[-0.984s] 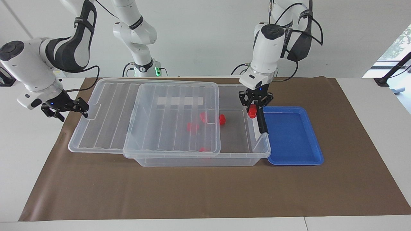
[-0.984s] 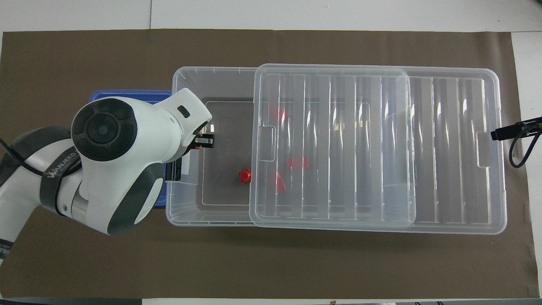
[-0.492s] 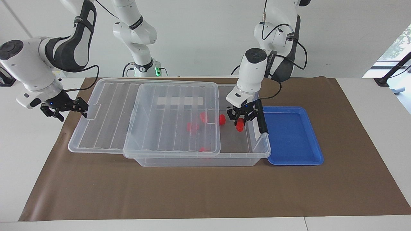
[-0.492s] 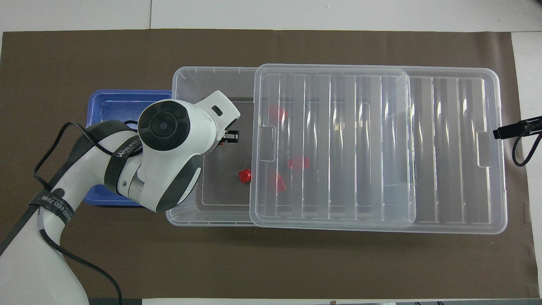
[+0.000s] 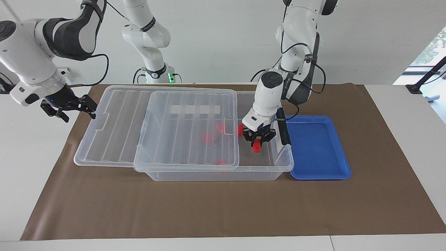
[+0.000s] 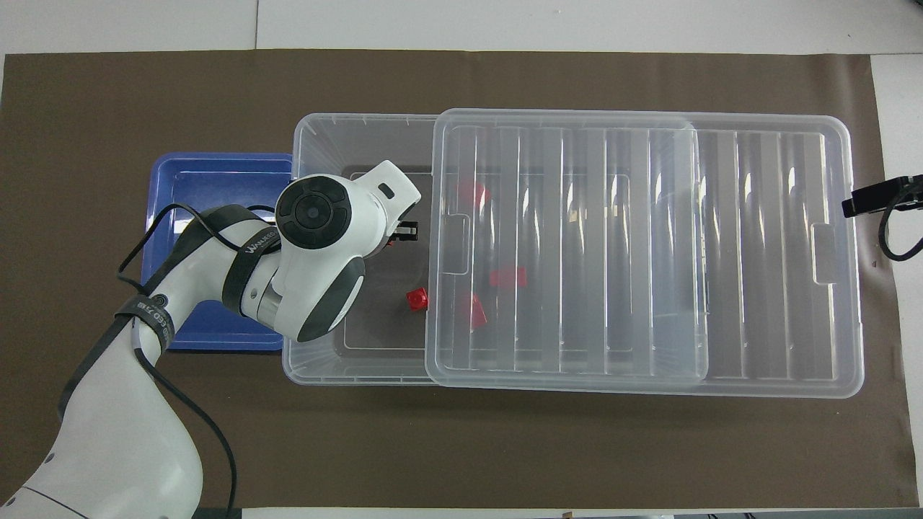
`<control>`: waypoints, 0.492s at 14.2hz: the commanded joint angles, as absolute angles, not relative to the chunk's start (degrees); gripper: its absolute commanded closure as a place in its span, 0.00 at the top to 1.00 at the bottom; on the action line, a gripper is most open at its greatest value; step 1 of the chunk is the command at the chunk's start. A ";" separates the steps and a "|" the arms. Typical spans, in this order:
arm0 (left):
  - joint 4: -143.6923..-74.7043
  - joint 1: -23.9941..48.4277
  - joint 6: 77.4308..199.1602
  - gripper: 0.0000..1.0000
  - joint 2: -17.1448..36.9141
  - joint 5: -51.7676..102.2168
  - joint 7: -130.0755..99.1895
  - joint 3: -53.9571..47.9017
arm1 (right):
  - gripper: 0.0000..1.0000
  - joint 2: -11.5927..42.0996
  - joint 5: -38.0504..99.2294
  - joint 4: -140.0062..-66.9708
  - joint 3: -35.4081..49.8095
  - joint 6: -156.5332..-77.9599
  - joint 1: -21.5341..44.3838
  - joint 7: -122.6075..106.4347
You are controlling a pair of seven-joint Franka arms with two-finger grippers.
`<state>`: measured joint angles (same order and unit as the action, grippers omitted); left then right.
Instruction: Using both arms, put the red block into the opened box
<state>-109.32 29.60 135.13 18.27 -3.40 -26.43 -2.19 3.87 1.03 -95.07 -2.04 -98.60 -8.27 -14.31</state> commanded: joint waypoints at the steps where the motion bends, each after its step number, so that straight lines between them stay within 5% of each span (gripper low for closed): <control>1: -109.25 30.15 138.86 0.00 20.56 -4.39 -27.95 -1.85 | 1.00 0.10 1.76 -95.45 -1.85 -94.67 -5.29 -8.36; 6: -110.83 30.67 139.66 0.01 20.48 -4.31 -29.00 -1.76 | 1.00 -2.11 1.67 -97.91 -1.85 -92.81 -2.99 -0.70; 7: -110.57 30.59 139.92 0.51 20.48 -4.39 -30.05 -1.76 | 1.00 -2.11 1.67 -98.00 -1.76 -92.64 -2.99 -0.62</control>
<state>-109.75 29.84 138.44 21.12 -3.40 -27.45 -2.25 -0.97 1.03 -96.11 -1.82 -92.63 -2.67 -1.68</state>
